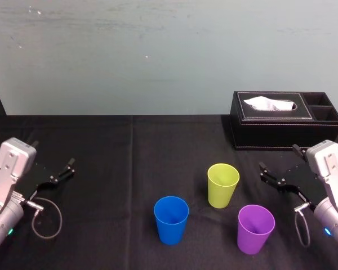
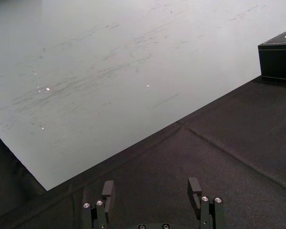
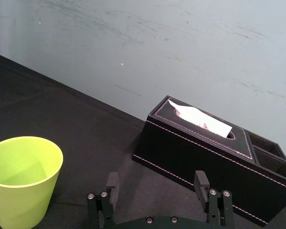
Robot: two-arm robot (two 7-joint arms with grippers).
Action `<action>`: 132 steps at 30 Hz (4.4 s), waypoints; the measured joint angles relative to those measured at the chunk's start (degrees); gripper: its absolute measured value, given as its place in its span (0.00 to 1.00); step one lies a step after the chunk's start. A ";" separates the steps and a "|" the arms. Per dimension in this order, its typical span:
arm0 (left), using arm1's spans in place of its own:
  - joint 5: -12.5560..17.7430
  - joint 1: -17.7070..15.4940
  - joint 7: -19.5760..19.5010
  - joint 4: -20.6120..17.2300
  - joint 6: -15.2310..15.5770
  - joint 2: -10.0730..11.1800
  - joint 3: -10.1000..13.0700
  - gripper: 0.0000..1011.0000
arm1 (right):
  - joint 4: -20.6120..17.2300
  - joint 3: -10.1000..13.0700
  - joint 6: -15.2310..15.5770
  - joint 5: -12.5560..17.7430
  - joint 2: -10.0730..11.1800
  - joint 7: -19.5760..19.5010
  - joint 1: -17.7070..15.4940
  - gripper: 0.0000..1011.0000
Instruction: Stack the three plastic cups sequentially using one hand.
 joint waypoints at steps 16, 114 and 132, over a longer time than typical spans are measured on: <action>0.00 0.00 0.00 0.00 0.00 0.00 0.00 0.99 | 0.00 0.00 0.00 0.00 0.00 0.00 0.00 0.99; 0.00 0.00 0.00 0.00 0.00 0.00 0.00 0.99 | -30.18 19.42 12.56 15.25 12.69 10.44 -36.99 0.99; 0.00 0.00 0.00 0.00 0.00 0.00 0.00 0.99 | -29.47 14.66 13.52 9.31 7.71 11.24 -33.17 0.99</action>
